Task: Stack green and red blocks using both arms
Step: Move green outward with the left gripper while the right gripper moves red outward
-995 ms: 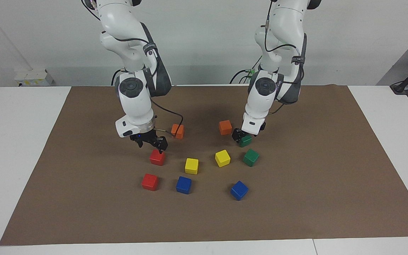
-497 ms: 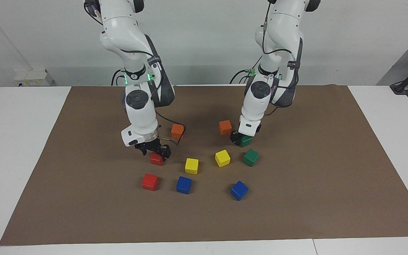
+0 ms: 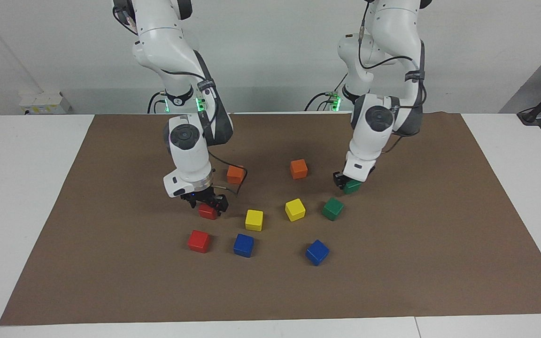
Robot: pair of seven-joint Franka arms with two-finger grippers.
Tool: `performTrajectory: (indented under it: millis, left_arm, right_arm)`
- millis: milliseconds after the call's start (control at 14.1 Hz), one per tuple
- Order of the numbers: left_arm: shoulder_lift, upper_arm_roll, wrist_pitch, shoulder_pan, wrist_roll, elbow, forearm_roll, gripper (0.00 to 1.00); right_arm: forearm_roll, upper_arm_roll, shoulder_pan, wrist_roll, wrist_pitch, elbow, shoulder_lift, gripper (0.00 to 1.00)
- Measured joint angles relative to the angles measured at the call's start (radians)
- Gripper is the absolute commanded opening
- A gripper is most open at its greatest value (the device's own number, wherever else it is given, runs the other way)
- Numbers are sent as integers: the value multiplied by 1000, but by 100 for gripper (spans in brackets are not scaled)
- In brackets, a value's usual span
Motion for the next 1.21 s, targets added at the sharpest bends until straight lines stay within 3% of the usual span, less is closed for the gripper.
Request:
performTrajectory:
  millis: [71, 142, 426, 569, 782, 1208]
  left_arm:
    - [-6, 2, -15, 46, 77, 13, 0, 0]
    - [-8, 2, -23, 91, 156, 21, 1, 0]
    - [-5, 4, -26, 254, 469, 26, 2, 0]
    - [-3, 4, -23, 298, 540, 26, 2, 0]
    - [4, -1, -2, 306, 558, 15, 2, 0]
    - [60, -2, 72, 306, 568, 0, 2, 0]
  right_arm:
    - [0, 0, 0, 0, 1, -1, 1, 9]
    - [0, 0, 0, 0, 1, -3, 2, 0]
    - [0, 0, 8, 0, 1, -4, 3, 0]
    - [0, 0, 13, -5, -3, -3, 2, 0]
    - [0, -9, -11, -102, -51, 2, -20, 0]
    - [0, -16, -192, -429, -139, -30, -118, 0]
